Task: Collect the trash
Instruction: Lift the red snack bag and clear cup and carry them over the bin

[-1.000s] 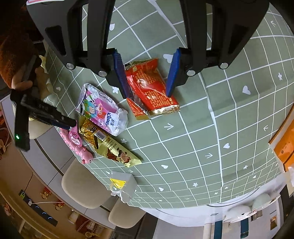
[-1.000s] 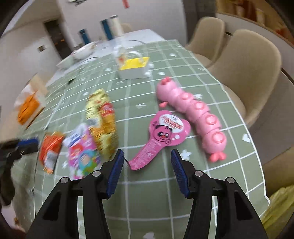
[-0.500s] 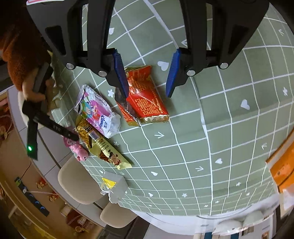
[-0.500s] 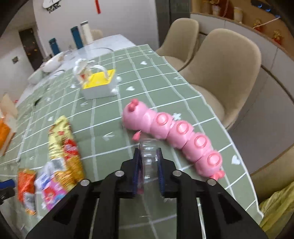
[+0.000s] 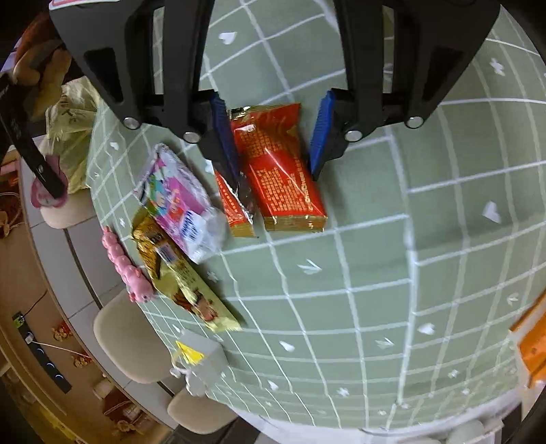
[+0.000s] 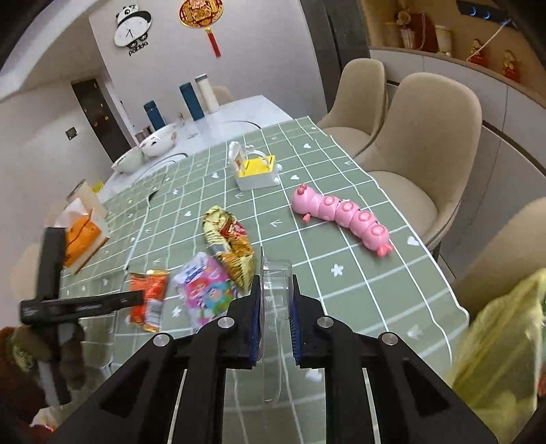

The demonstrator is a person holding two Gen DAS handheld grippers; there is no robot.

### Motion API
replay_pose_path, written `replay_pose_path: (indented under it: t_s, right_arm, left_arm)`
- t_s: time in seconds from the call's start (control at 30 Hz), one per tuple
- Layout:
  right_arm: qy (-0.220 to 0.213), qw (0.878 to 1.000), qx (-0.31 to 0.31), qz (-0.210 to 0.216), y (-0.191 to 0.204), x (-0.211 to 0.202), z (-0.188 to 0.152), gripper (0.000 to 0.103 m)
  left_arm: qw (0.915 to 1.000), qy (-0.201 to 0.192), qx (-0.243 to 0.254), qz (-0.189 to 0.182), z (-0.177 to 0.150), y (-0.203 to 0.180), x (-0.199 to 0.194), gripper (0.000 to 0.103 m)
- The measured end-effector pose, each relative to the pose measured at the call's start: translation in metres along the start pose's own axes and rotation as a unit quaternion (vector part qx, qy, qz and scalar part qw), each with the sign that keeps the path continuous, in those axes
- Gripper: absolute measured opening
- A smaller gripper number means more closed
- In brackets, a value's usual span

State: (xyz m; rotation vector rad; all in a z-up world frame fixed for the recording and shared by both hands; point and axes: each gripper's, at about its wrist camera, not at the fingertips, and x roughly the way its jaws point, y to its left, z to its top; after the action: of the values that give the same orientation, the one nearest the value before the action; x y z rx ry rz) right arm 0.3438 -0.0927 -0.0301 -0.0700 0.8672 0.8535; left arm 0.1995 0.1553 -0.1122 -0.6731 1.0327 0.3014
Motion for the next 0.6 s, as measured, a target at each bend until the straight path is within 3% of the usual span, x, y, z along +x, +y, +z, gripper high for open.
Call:
replay_pose_path:
  t_s: [0.2,0.4,0.6]
  right_arm:
    - [-0.037,0.999,-0.022,-0.020,0.008,-0.043,-0.009,0.015]
    - [-0.081,0.995,-0.036,-0.047,0.005,-0.091,-0.013,0.015]
    - [-0.112,0.990,-0.037,-0.072,-0.009,-0.130,-0.020,0.015]
  left_arm:
    - [0.9996,0.008,0.026,0.009,-0.002,-0.023,-0.002,0.019]
    - [0.9948,-0.044,0.092,0.002,-0.004,-0.070,-0.046,0.018]
    - [0.9867,-0.091,0.131,-0.028,0.001,-0.119,-0.085,0.018]
